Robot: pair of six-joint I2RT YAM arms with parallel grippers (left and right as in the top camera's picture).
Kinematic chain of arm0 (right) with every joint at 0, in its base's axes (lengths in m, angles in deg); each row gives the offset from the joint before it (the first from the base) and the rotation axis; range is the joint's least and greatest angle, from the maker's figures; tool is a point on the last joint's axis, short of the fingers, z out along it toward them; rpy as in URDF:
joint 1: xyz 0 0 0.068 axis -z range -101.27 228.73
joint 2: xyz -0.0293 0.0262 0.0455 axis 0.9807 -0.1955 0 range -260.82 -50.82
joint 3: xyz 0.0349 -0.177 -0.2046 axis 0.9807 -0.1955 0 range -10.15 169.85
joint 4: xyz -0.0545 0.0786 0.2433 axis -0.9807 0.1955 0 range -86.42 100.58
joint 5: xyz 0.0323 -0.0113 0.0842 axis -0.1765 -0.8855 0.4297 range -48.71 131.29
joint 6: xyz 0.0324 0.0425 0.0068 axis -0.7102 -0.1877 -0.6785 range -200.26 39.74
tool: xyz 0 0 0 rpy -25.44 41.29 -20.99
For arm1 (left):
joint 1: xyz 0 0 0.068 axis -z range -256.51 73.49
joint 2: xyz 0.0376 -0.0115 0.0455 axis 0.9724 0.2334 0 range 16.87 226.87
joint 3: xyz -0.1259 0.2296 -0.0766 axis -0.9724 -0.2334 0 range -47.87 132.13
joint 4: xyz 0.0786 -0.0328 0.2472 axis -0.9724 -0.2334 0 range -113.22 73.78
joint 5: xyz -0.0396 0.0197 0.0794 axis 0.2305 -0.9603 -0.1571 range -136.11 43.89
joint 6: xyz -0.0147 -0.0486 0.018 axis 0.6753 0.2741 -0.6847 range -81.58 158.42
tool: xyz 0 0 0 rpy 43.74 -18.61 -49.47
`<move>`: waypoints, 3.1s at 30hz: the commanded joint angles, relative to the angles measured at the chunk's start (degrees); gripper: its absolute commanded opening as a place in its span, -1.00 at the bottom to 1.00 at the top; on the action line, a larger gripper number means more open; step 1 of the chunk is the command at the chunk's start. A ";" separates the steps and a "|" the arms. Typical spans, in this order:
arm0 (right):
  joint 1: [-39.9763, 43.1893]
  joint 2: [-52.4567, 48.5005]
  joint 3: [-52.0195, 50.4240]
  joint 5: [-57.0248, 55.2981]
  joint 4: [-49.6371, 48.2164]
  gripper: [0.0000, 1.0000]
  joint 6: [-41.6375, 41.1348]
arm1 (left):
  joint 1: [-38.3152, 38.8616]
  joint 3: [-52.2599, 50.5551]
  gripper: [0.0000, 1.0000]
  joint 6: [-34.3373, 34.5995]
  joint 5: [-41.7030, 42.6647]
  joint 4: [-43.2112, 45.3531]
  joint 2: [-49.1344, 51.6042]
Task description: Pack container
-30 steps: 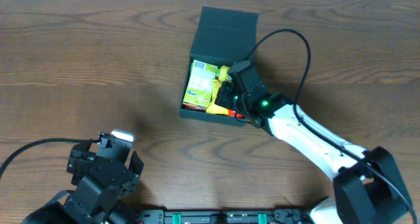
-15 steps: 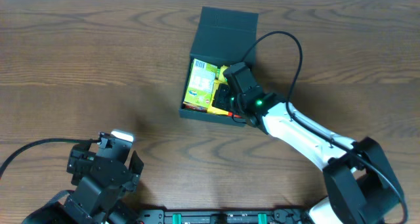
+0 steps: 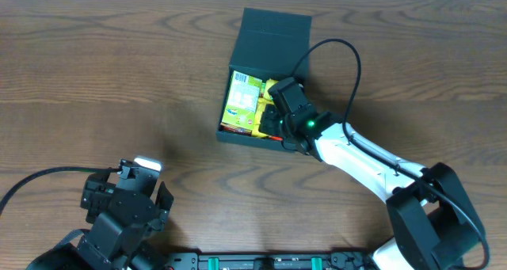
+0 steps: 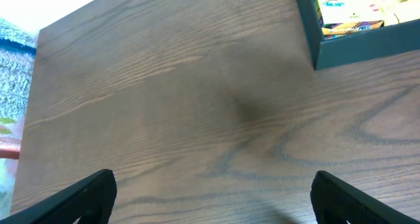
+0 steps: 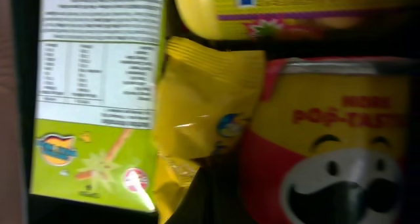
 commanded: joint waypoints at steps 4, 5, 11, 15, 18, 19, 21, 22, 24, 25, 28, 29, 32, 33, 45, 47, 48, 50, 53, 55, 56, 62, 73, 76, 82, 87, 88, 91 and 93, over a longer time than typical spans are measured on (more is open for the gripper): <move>-0.85 -0.26 0.39 0.72 -3.06 -0.97 0.85 | 0.09 0.66 0.90 -0.81 -1.07 0.00 -0.20; -0.85 0.17 0.46 1.46 -3.65 -0.98 0.81 | 0.09 0.66 0.90 -0.81 -1.07 0.00 -0.20; -0.74 5.68 0.81 1.88 -4.15 -0.97 1.42 | 0.09 0.66 0.90 -0.81 -1.07 0.00 -0.20; 0.20 11.04 0.81 1.84 -4.59 -0.98 4.92 | 0.09 0.66 0.91 -0.81 -1.07 0.00 -0.20; 3.04 14.60 0.81 1.86 -3.67 -0.97 6.82 | 0.09 0.66 0.90 -0.79 -1.07 0.00 -0.20; 4.37 15.50 0.81 1.92 -3.15 -0.98 7.48 | 0.09 0.66 0.90 -0.81 -1.07 0.00 -0.20; 8.52 17.31 0.81 3.19 -1.29 -0.97 8.02 | 0.09 0.66 0.90 -0.79 -1.07 0.00 -0.20; 10.58 17.77 0.81 4.31 -0.70 -0.98 9.01 | 0.09 0.66 0.90 -0.79 -1.07 0.00 -0.20; 15.47 18.01 0.81 8.59 -0.44 -0.97 12.83 | 0.09 0.66 0.90 -0.81 -1.07 0.00 -0.20; 18.23 17.97 0.81 11.61 -0.42 -0.97 14.53 | 0.09 0.66 0.91 -0.81 -1.07 0.00 -0.20; 25.24 17.40 0.81 21.33 -0.31 -0.97 18.95 | 0.09 0.66 0.90 -0.81 -1.07 0.00 -0.20; 26.88 17.14 0.81 24.33 -0.28 -0.97 20.09 | 0.09 0.66 0.90 -0.79 -1.07 0.00 -0.20; 30.34 15.98 0.81 35.54 0.72 -0.97 23.32 | 0.09 0.66 0.91 -0.81 -1.07 0.00 -0.20; 30.53 15.63 0.81 38.60 1.66 -0.97 23.47 | 0.09 0.66 0.91 -0.81 -1.07 0.00 -0.20; 20.94 8.28 0.79 39.17 9.29 -0.97 29.77 | 0.09 0.66 0.90 -0.81 -1.07 0.00 -0.20; 19.41 7.85 0.79 34.12 11.17 -0.97 29.86 | 0.09 0.66 0.90 -0.81 -1.07 0.00 -0.20; 18.64 7.87 0.79 32.33 12.04 -0.98 30.40 | 0.09 0.66 0.90 -0.81 -1.07 0.00 -0.20; 16.59 8.35 0.79 28.92 13.79 -0.97 30.82 | 0.09 0.66 0.91 -0.79 -1.07 0.00 -0.20; 13.62 8.41 0.79 23.15 16.85 -0.97 28.17 | 0.09 0.66 0.91 -0.79 -1.07 0.00 -0.20; 12.28 8.39 0.79 19.45 19.15 -0.98 24.79 | 0.09 0.66 0.90 -0.81 -1.07 0.00 -0.20; 11.96 8.39 0.79 18.60 19.91 -0.97 23.12 | 0.09 0.66 0.91 -0.81 -1.07 0.00 -0.20; 11.10 8.39 0.79 16.02 21.09 -0.97 18.40 | 0.09 0.66 0.91 -0.81 -1.07 0.00 -0.20; 9.73 8.28 0.55 14.45 21.18 -0.97 17.86 | 0.09 0.66 0.91 -0.81 -1.07 0.00 -0.20; 8.79 8.28 -0.42 14.23 20.48 -0.97 17.73 | 0.09 0.66 0.90 -0.81 -1.07 0.00 -0.20; 8.39 8.28 -2.38 13.51 21.51 -0.97 17.75 | 0.09 0.66 0.90 -0.81 -1.07 0.00 -0.20; 8.41 8.28 -2.64 8.44 26.95 -0.98 17.68 | 0.09 0.66 0.90 -0.81 -1.07 0.00 -0.20; 8.44 8.28 -2.64 7.06 28.46 -0.98 17.00 | 0.09 0.66 0.91 -0.81 -1.07 0.00 -0.20; 8.46 8.28 -2.64 4.79 31.50 -0.97 15.10 | 0.09 0.66 0.91 -0.81 -1.07 0.00 -0.20; 8.46 8.28 -2.64 4.50 32.30 -0.97 15.15 | 0.09 0.66 0.90 -0.81 -1.07 0.00 -0.20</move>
